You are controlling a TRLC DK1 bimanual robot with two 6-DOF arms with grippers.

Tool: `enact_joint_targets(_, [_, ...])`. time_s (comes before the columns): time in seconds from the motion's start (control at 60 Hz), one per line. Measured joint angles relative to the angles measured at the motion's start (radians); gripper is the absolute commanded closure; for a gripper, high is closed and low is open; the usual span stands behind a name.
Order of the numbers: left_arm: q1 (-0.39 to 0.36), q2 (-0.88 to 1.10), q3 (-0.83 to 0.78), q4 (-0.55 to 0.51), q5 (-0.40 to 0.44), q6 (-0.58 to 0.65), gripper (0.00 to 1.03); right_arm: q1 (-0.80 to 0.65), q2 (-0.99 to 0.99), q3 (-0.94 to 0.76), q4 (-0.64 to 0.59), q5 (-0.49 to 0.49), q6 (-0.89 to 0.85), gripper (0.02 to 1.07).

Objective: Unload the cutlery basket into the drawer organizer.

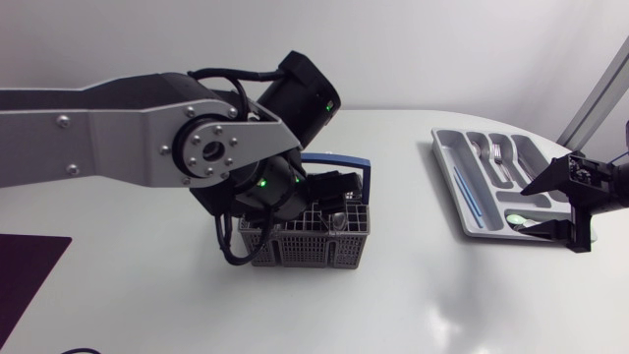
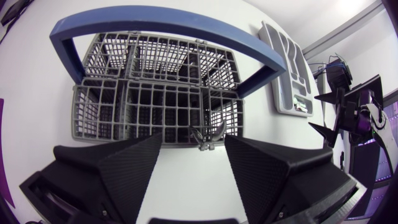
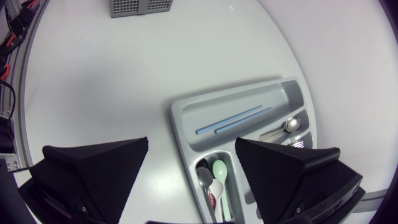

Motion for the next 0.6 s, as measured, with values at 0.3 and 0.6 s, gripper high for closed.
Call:
enact_joint_targets(0.3, [0.014, 0.016, -0.014, 0.0, 0.0, -0.04, 0.17, 0.06, -0.096, -0.105, -0.003, -0.018, 0.023, 0.06])
enact_joint_targets(0.6, [0.016, 0.016, -0.015, -0.003, 0.016, -0.169, 0.3, 0.112, -0.184, -0.189, -0.003, -0.031, 0.042, 0.06])
